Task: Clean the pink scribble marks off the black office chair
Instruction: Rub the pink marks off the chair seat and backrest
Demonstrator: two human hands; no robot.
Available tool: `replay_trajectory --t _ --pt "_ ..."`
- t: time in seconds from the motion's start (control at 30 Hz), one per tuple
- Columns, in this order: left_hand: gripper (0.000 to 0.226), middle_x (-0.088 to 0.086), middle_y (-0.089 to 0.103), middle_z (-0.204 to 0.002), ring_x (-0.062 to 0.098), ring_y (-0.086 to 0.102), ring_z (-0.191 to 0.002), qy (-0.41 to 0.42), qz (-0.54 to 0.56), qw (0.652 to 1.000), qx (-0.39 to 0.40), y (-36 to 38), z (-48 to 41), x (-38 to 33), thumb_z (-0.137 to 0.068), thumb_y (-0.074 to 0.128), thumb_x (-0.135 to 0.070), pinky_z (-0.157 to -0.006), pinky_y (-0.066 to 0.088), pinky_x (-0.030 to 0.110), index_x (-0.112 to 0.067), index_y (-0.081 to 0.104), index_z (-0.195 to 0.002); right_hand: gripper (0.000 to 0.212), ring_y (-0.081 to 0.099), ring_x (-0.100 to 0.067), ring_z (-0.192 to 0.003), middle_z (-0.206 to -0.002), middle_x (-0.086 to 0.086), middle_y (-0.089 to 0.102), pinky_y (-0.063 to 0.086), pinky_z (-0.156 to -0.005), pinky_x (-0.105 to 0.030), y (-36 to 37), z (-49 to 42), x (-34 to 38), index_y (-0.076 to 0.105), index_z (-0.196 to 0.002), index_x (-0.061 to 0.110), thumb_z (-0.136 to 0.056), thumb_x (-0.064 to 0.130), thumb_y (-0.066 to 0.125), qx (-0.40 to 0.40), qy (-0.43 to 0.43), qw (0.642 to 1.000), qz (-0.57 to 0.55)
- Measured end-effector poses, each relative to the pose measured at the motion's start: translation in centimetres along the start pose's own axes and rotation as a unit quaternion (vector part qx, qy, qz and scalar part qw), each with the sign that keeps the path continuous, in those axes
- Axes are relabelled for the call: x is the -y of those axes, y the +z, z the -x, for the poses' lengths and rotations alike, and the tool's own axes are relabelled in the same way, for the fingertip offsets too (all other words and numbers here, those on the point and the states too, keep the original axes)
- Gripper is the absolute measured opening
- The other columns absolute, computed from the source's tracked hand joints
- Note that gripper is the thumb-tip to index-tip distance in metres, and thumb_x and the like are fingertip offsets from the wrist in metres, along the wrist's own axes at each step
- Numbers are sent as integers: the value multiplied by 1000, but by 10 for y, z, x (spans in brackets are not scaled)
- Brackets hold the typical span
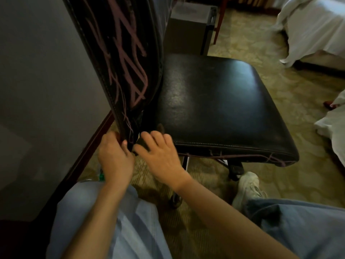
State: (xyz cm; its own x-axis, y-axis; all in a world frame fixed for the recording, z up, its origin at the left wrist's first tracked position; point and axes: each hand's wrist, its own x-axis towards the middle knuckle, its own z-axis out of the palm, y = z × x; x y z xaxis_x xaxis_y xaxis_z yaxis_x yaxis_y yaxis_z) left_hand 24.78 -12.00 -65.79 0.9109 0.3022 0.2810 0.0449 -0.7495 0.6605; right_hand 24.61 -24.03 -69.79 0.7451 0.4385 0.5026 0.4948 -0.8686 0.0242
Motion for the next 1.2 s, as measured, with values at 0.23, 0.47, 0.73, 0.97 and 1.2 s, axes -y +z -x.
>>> replay_trajectory --t 0.23,0.47,0.73,0.97,1.2 --pt "10 23 57 -98 29 50 -84 15 8 1000 9 -2 -4 1 -86 56 3 -68 23 14 5 56 -96 26 46 -27 -106 -121 -7 55 38 -79 -38 15 -4 -19 61 -104 20 -81 14 50 34 -60 995 73" --pt "13 18 57 -102 13 42 -85 12 31 999 18 -5 -2 0 -90 54 -1 -70 26 10 3 56 -102 35 44 -28 -106 -122 -12 43 37 -81 -35 -19 53 -72 61 -109 17 -77 22 74 41 32 998 45" --pt "16 16 55 -107 18 47 -90 -18 24 999 13 -3 1 -1 -90 53 -3 -71 25 14 1 55 -105 41 42 -28 -109 -125 -9 42 34 -85 -39 -10 23 -24 50 -116 18 -77 15 65 -33 -83 996 30" --pt "18 17 56 -109 25 53 -96 -20 26 999 15 -3 -1 -1 -90 55 -4 -71 27 17 1 56 -107 62 26 -23 -123 -135 4 47 25 -92 -35 28 -1 0 58 -130 23 -69 30 72 145 -141 939 276" --pt "14 16 55 -105 11 39 -87 -19 43 999 16 -5 -4 0 -90 55 -3 -69 29 4 1 55 -103 33 46 -21 -111 -123 -2 55 35 -86 -34 17 29 -42 62 -108 22 -77 14 68 -3 -139 977 161"
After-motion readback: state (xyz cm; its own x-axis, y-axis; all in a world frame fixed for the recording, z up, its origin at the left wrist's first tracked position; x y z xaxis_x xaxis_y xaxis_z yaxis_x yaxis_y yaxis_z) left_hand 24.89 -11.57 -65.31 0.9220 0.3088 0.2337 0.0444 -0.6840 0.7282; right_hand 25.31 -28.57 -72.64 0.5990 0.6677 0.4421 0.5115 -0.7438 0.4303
